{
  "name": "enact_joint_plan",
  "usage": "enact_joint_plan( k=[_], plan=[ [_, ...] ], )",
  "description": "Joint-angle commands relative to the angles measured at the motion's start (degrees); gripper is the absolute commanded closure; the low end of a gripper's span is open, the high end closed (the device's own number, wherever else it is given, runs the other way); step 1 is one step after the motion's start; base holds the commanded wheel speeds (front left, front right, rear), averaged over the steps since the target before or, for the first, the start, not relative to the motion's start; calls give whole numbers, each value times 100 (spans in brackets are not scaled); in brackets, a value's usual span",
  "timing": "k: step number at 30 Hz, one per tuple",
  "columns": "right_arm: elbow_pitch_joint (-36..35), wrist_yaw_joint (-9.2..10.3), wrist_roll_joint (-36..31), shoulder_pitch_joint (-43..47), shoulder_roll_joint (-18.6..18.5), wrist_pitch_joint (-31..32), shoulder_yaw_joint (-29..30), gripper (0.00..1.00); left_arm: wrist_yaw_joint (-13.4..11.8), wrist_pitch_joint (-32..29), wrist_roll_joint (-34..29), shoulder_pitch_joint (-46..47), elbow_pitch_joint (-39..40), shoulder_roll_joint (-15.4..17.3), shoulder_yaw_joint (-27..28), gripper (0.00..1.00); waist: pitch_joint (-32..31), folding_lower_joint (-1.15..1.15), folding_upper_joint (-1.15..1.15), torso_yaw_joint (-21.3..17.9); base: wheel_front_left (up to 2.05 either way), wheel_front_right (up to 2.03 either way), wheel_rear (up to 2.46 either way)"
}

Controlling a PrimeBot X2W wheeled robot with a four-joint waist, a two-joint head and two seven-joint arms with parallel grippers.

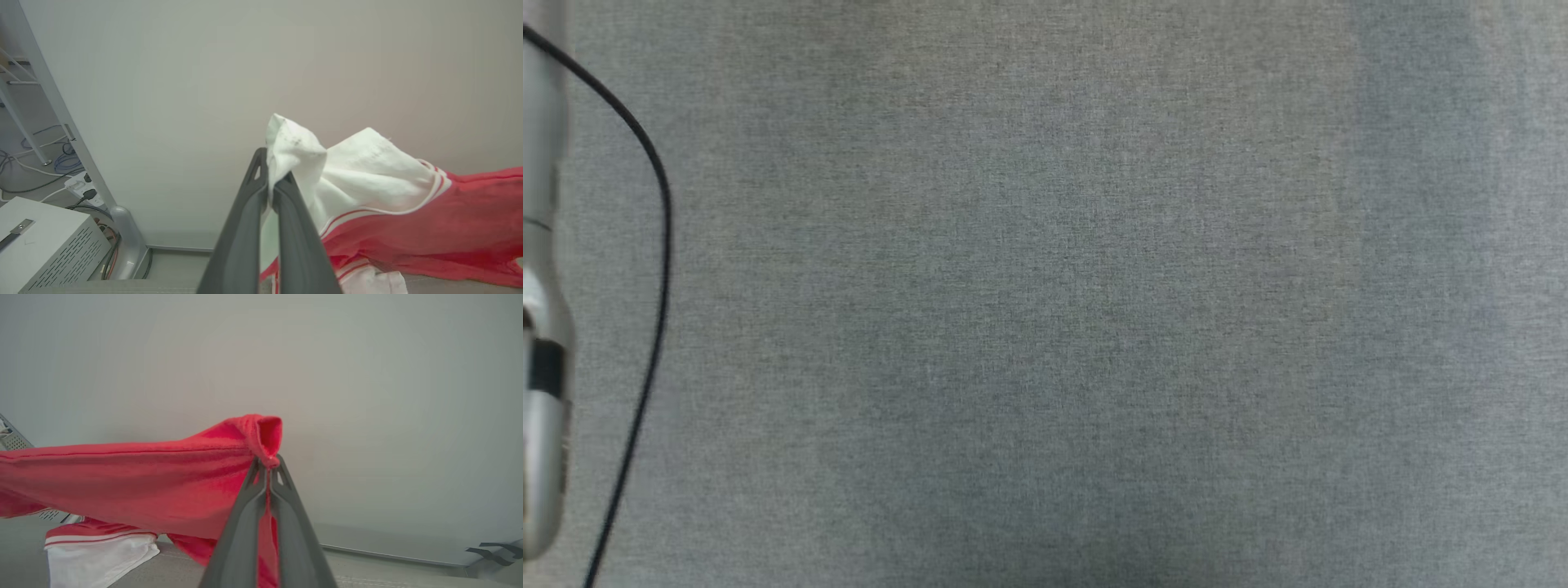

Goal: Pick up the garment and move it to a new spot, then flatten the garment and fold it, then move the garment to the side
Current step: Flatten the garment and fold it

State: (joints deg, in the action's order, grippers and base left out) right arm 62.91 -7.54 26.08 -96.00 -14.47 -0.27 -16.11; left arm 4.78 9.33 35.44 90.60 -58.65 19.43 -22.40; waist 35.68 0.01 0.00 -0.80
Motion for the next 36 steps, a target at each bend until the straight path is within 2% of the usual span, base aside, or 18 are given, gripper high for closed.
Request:
enact_joint_plan(
  k=[1, 10, 11, 20, 29, 36],
  plan=[
    [-43, 5, 123, 271, -23, -31, -105, 100, 56, 73, 68, -226, -52, -47, -16, 100, -107, -1, 0, 55, 0, 0, 0],
    [-732, 5, 1110, 2306, -405, -184, -938, 100, 247, 453, 320, -2026, -74, -256, -219, 100, -749, -1, 0, 202, 0, 0, 0],
    [-970, 5, 1422, 3089, -585, -254, -1139, 100, 260, 526, 404, -2747, 111, -257, -236, 100, -1038, -1, 0, 228, 0, 0, 0],
    [-1799, 5, 1993, 4938, -1096, -427, -1385, 100, 200, 564, 450, -4823, 1411, -31, 81, 100, -1925, -1, 0, 252, 0, 0, 0],
    [-2550, 5, 2062, 6678, -1412, -316, -1005, 100, -439, 463, 428, -7089, 3234, 352, 309, 100, -2685, -1, 0, 269, 0, 0, 0],
    [-3256, 5, 1861, 8034, -1325, -21, -317, 100, -1127, 84, 639, -8596, 4734, 514, 421, 100, -3037, -1, 0, 309, 0, 0, 0]
  ],
)
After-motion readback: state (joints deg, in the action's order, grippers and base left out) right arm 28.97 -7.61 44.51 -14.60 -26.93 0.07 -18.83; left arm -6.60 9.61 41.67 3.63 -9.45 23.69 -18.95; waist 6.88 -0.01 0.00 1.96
